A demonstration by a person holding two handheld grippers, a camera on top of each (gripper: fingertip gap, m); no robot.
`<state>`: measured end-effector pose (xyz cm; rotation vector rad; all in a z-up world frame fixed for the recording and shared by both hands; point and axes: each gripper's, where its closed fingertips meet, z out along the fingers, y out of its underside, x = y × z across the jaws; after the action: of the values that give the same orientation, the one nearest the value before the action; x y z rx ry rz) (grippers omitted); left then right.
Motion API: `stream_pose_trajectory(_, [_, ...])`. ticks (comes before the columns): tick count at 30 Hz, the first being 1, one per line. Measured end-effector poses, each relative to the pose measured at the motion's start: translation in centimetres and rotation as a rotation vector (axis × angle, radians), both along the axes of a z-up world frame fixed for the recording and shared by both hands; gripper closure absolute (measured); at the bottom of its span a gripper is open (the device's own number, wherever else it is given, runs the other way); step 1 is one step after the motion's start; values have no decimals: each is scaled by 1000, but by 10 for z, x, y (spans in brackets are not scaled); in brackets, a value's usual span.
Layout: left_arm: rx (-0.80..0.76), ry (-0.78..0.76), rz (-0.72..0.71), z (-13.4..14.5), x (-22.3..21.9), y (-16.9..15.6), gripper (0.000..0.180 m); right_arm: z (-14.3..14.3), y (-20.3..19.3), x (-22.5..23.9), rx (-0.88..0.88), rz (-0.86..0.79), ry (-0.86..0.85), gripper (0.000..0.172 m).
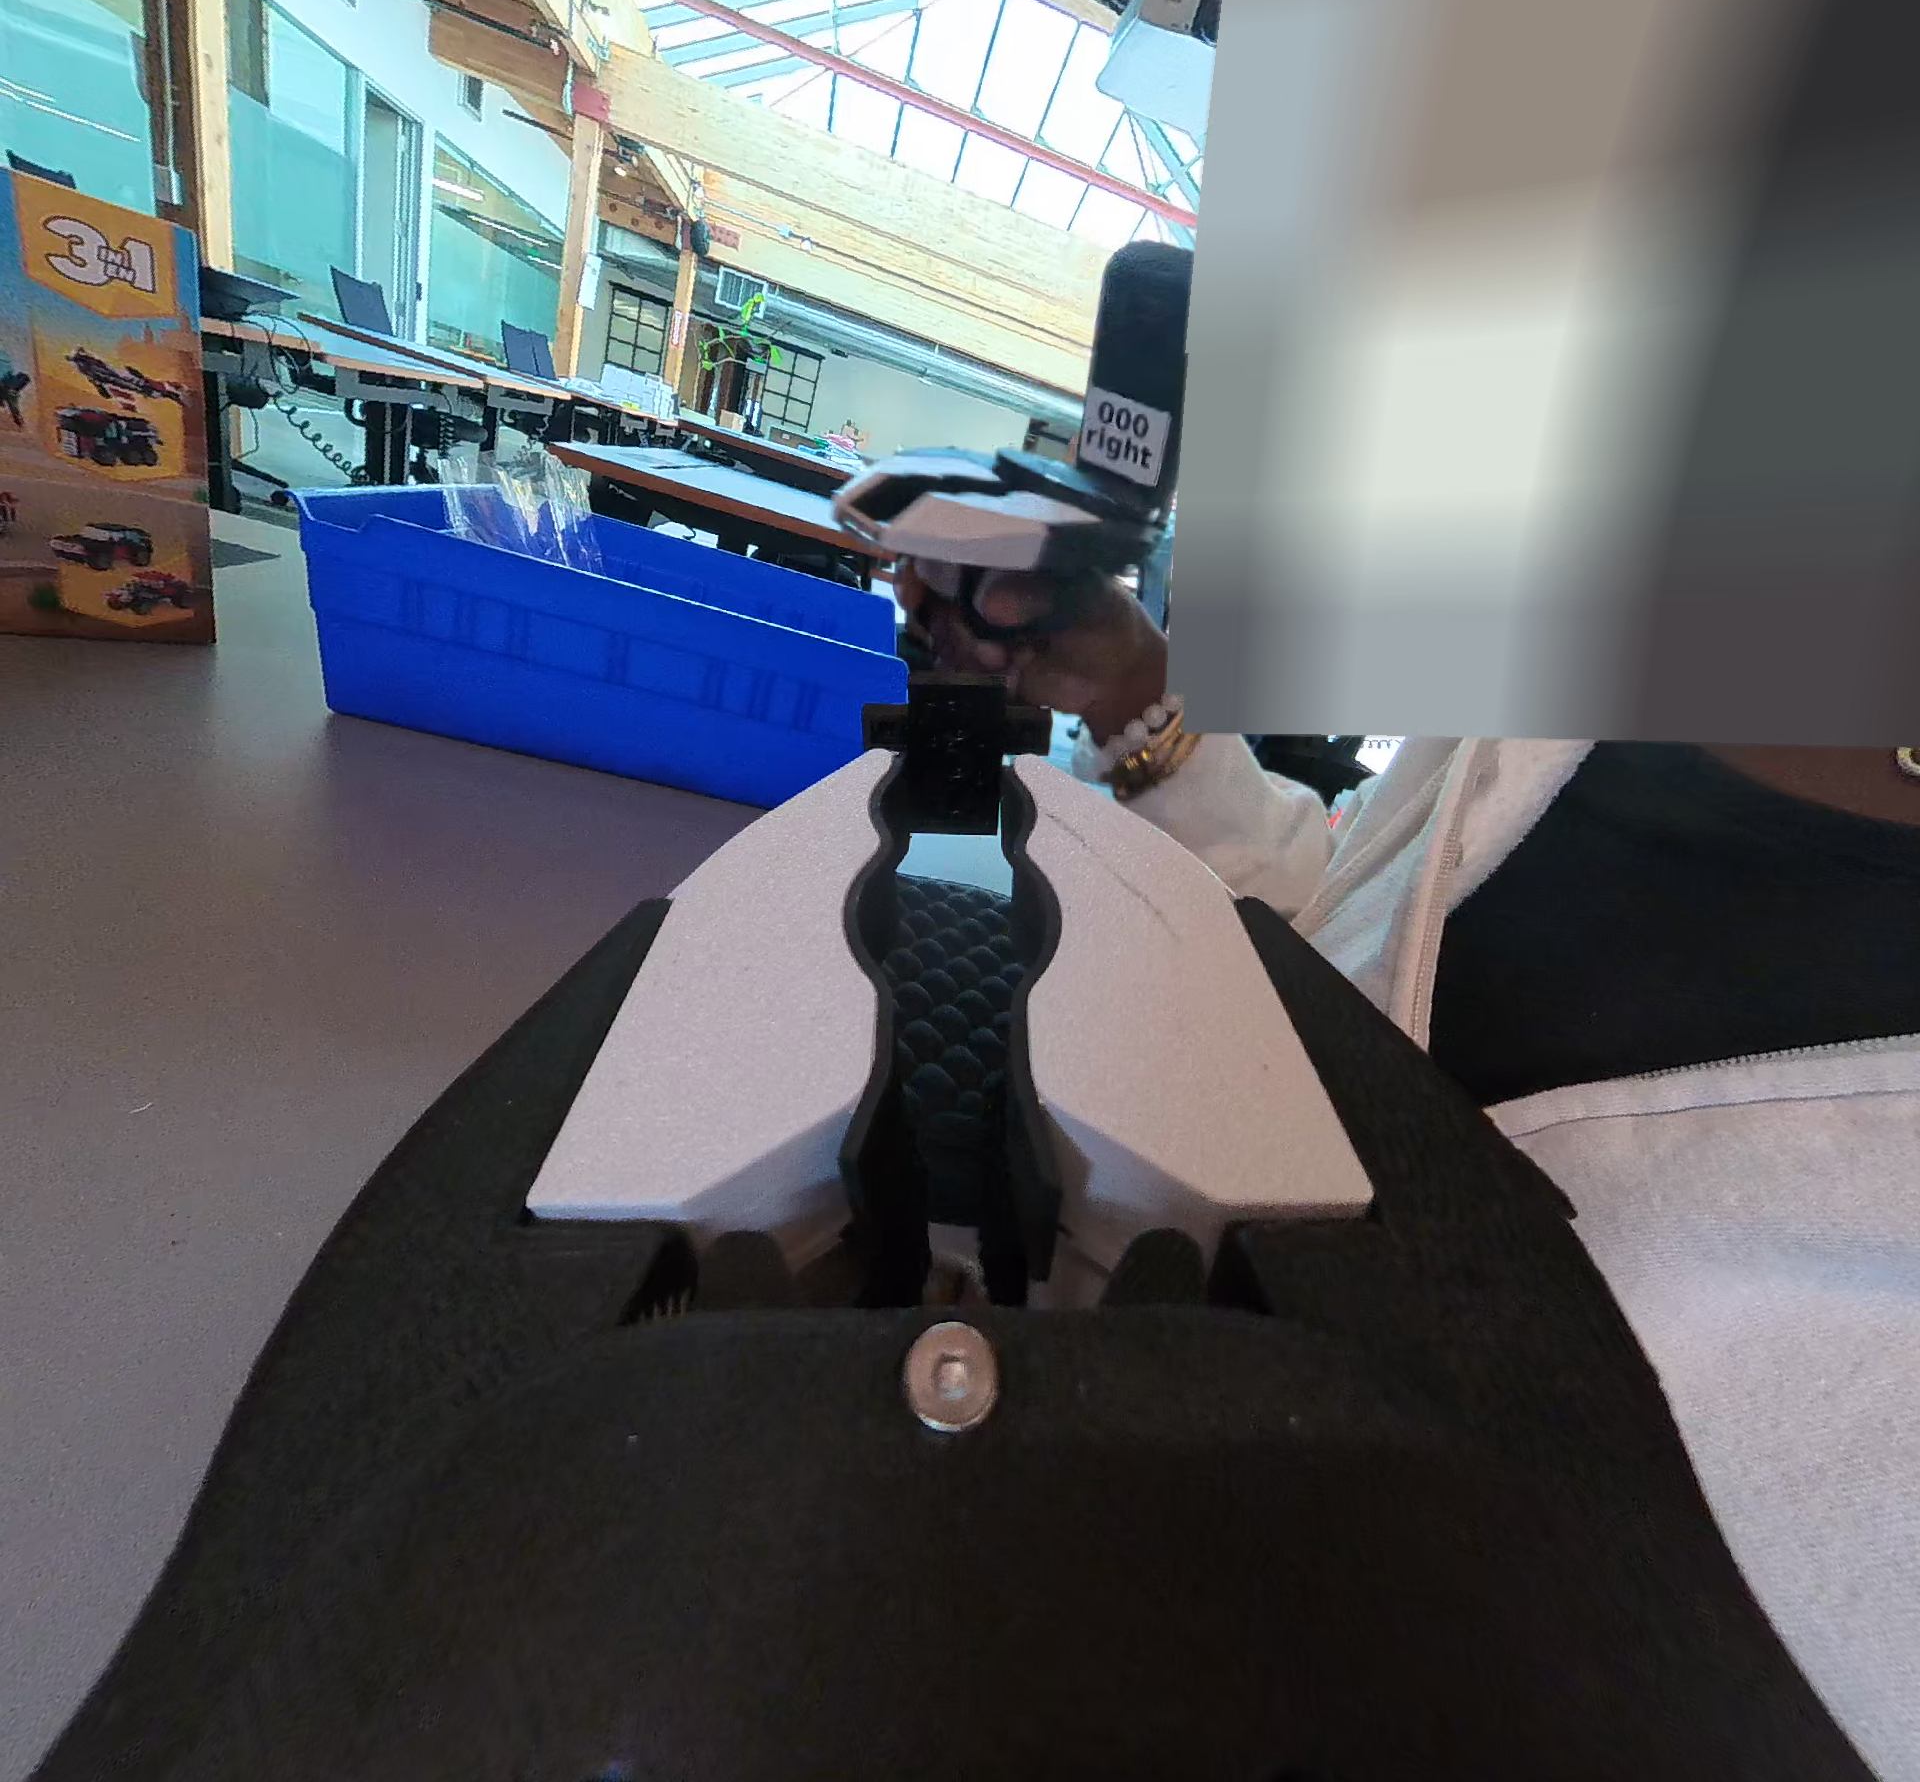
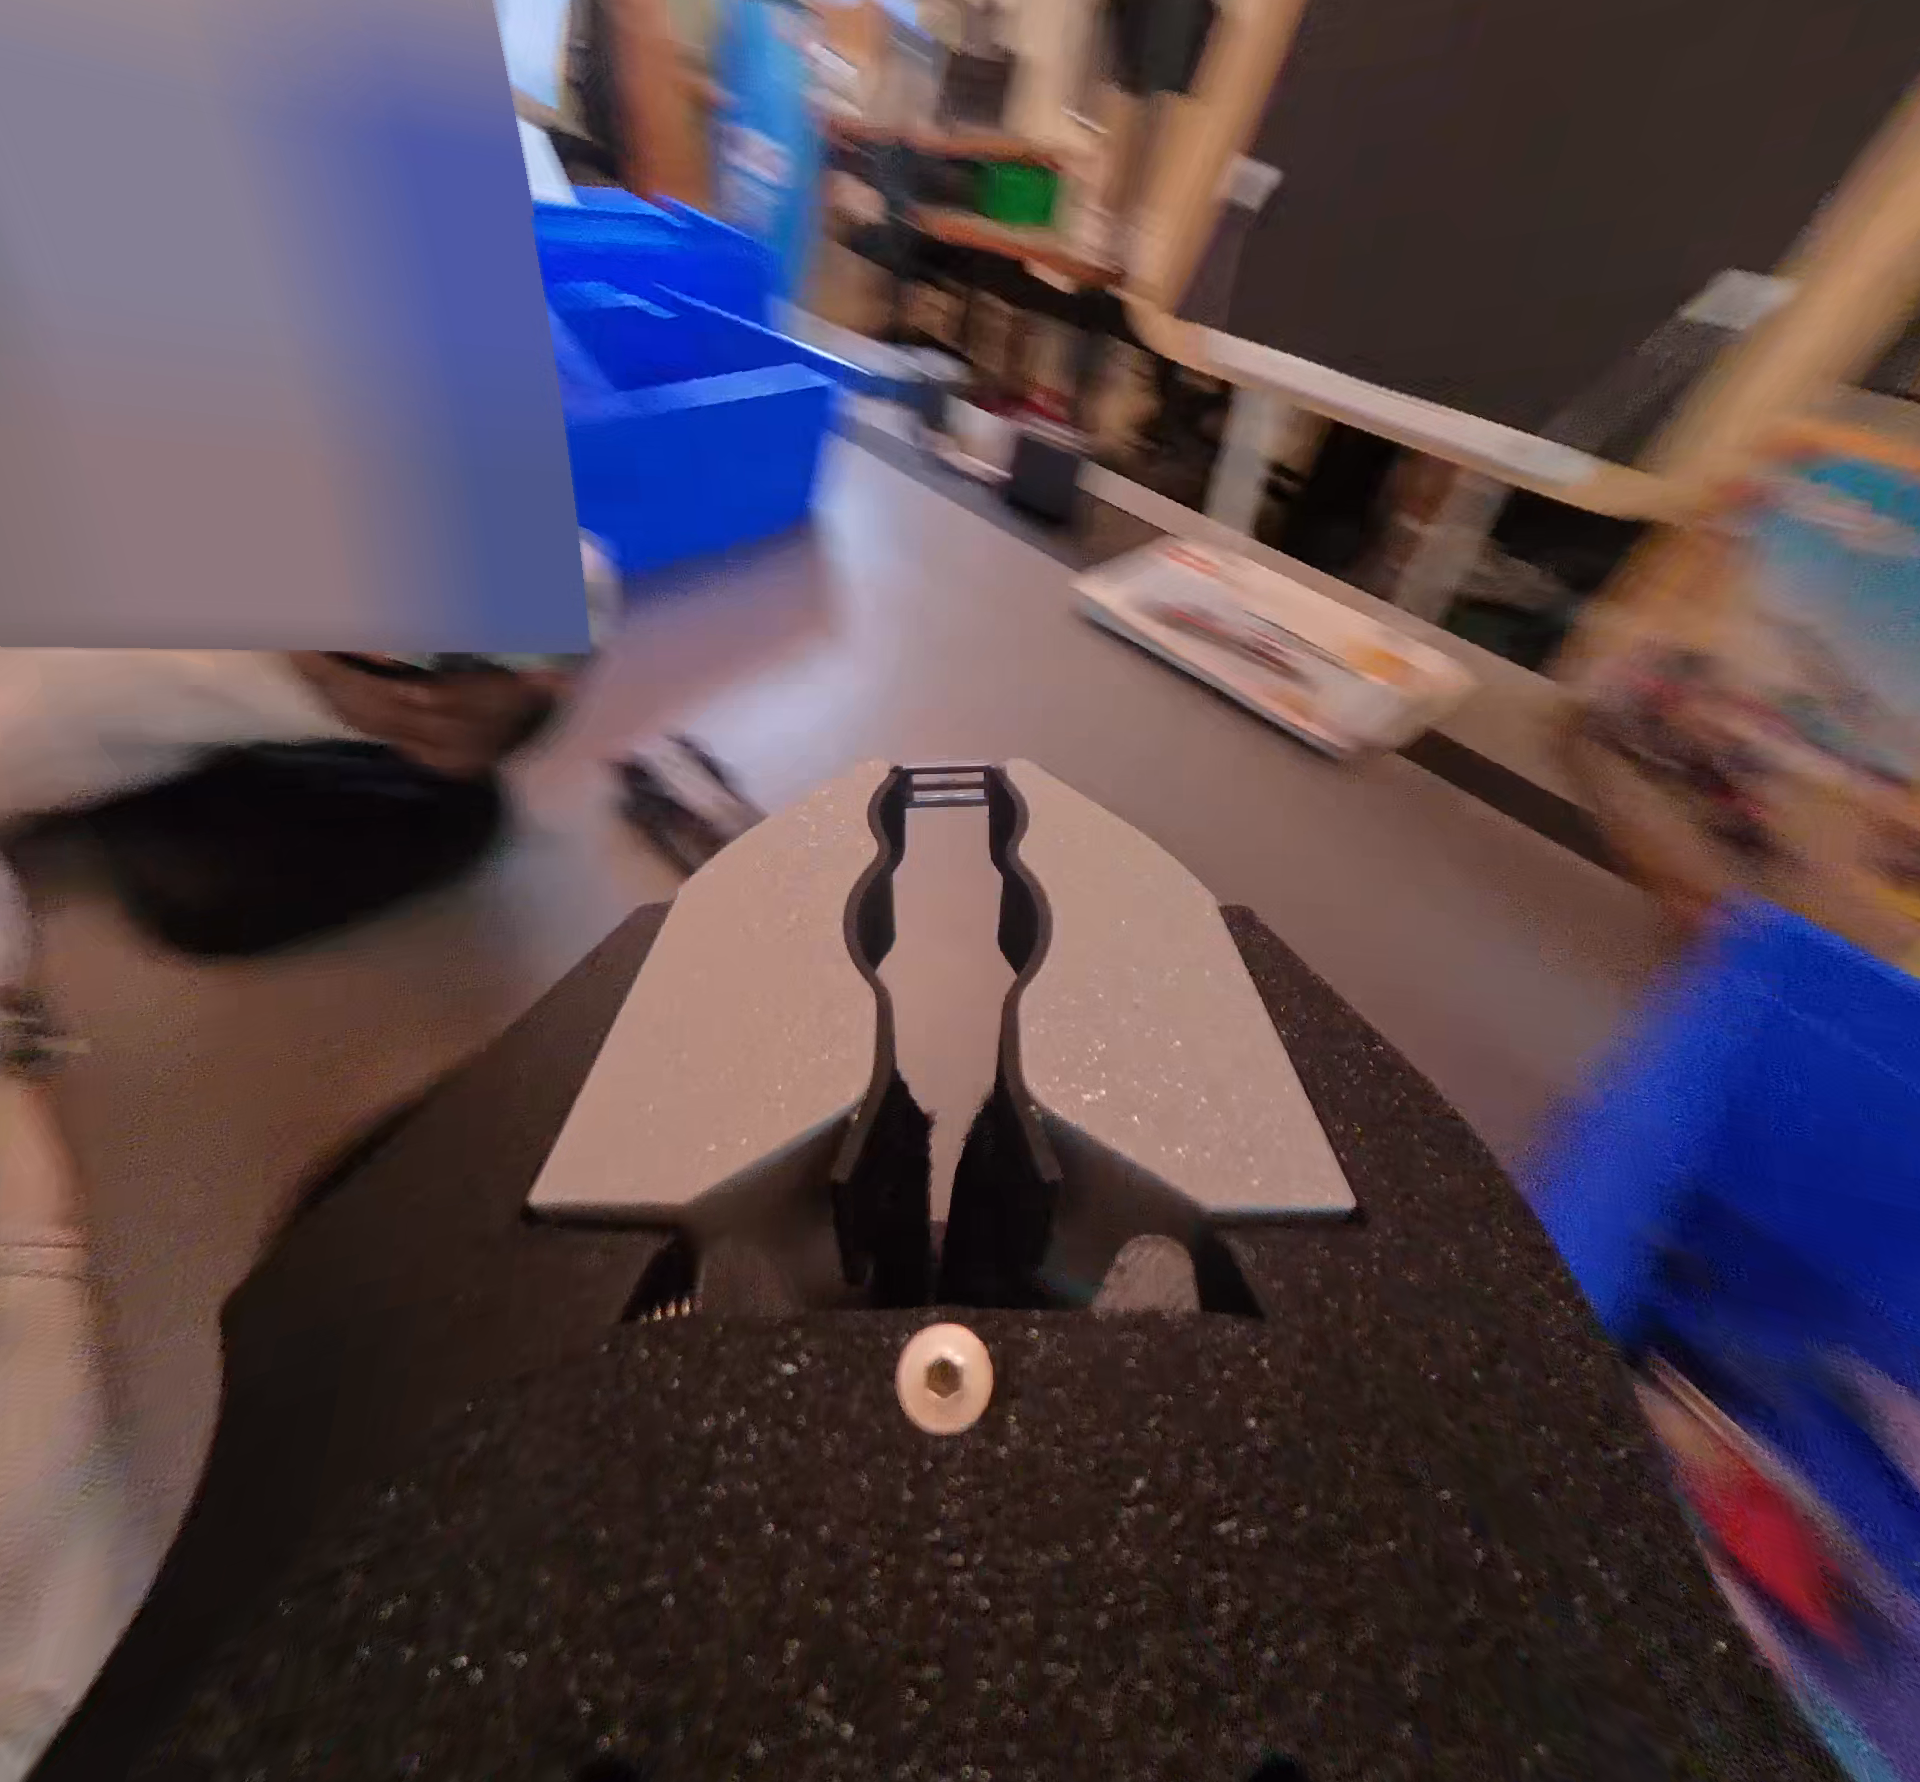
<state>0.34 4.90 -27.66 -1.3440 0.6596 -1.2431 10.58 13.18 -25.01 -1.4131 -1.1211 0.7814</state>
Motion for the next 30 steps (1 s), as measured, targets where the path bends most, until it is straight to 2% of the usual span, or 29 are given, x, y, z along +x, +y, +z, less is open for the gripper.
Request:
stream_pose_trajectory(2, [10,-4,-10,2,1,-3,164,-3,43,65,35,-301,-138,157])
stream_pose_trajectory(4, [21,6,-10,3,3,-4,164,-13,71,132,-4,-552,-269,156])
stream_pose_trajectory(6, [20,10,-12,2,4,-4,164,-32,84,176,-108,-678,-365,156])
stream_pose_trajectory(8, [14,7,-16,1,5,-4,164,-52,88,196,-183,-701,-438,156])
stream_pose_trajectory(12, [19,13,-1,0,3,-2,164,-68,90,205,-188,-708,-493,144])
stream_pose_trajectory(22, [-5,-14,36,0,-4,4,164,-64,99,204,-164,-770,-434,133])
stream_pose_trajectory(26, [-38,-61,57,1,-10,10,164,-39,94,185,-97,-772,-221,132])
stream_pose_trajectory(28, [-48,-78,58,2,-12,11,164,-23,84,162,-63,-704,-69,134])
stream_pose_trajectory(30, [-42,-74,68,2,-13,11,164,-6,70,129,-30,-568,72,137])
